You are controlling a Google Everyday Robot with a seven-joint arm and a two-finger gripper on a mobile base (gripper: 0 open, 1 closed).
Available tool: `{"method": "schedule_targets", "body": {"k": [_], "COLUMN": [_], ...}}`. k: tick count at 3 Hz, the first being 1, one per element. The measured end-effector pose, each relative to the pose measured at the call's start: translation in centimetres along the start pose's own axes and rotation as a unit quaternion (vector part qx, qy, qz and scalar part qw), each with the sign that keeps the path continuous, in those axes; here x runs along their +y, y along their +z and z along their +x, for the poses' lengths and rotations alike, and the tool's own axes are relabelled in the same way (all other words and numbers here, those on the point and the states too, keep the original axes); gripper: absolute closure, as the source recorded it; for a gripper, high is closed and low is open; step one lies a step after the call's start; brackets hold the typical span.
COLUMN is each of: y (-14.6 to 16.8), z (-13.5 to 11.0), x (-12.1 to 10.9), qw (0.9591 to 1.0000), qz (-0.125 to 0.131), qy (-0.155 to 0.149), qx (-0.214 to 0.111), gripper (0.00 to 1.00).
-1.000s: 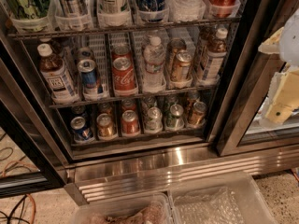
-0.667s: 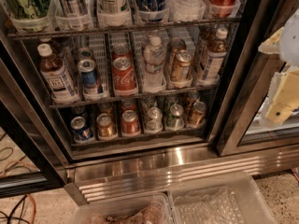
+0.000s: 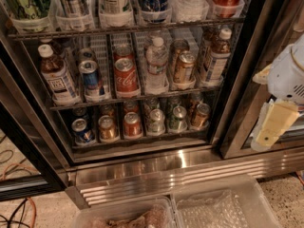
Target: Pick orange can from bottom shelf of fridge
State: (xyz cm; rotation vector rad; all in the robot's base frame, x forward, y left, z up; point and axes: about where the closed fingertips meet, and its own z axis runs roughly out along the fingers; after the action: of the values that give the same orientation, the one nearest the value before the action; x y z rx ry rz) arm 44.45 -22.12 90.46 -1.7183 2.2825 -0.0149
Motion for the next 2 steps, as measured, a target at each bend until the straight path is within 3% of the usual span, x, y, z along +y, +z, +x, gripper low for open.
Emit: {"method": "schedule_targets", "body": {"k": [1,2], "y": [5.0,9.5], "z": [0.6,1.2], "x": [0.4,0.3], "qw": [0.9995,0.9980], "qz": [-0.023,-0.031], "qy": [0.015,0.039], "qx": [-0.016,-0.040], "gripper": [0.00,0.00]}}
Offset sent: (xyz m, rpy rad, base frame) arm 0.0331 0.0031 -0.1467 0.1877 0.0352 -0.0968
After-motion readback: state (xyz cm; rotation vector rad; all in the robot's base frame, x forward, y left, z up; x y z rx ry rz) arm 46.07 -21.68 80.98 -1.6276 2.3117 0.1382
